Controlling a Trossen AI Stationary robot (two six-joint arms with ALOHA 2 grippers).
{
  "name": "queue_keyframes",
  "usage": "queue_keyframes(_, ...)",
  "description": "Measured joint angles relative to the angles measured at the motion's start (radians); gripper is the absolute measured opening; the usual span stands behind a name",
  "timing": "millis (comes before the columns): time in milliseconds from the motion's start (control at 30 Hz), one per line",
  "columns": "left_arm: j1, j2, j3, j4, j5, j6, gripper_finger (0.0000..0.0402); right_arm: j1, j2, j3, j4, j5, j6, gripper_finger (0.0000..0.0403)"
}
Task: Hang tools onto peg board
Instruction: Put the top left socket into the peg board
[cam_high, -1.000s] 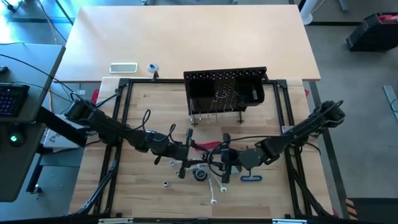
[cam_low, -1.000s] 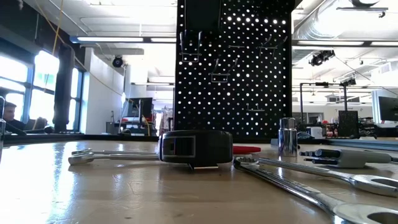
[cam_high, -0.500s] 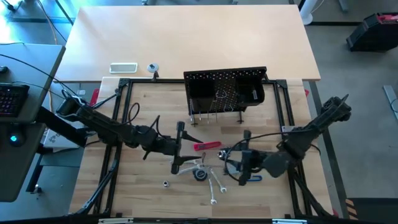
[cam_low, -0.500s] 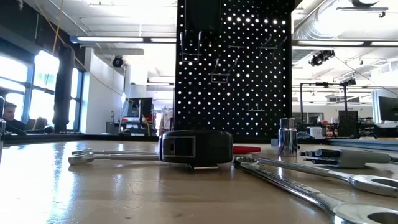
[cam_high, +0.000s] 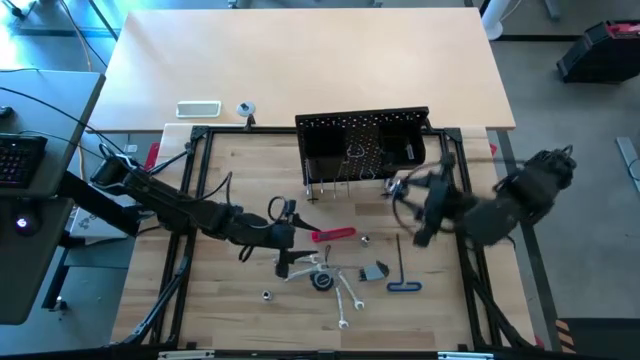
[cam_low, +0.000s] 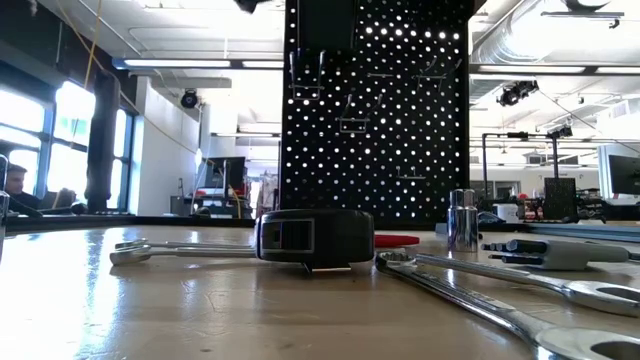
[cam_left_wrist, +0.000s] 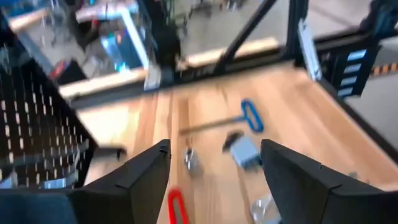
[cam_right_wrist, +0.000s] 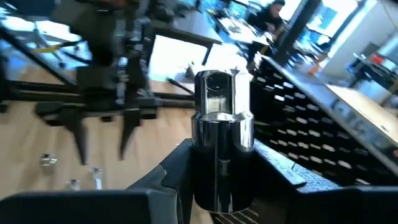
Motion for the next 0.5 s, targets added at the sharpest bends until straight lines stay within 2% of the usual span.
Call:
queue_keyframes(233, 0.000, 0.000, -0.001, -0.103, 0.000, -0.076, 0.0241, -0.188, 0.000, 0.137, -0.308, -0.166, 0.152, 0.0114)
queue_keyframes(400, 0.001, 0.006, -0.001, -0.143, 0.029, -0.095, 0.0241, -0.330, 0.002, 0.140, -0.372, -0.308, 0.167, 0.0114)
queue_keyframes(500, 0.001, 0.025, -0.001, -0.158, 0.073, -0.108, 0.0241, -0.397, 0.007, 0.140, -0.388, -0.341, 0.152, 0.0116)
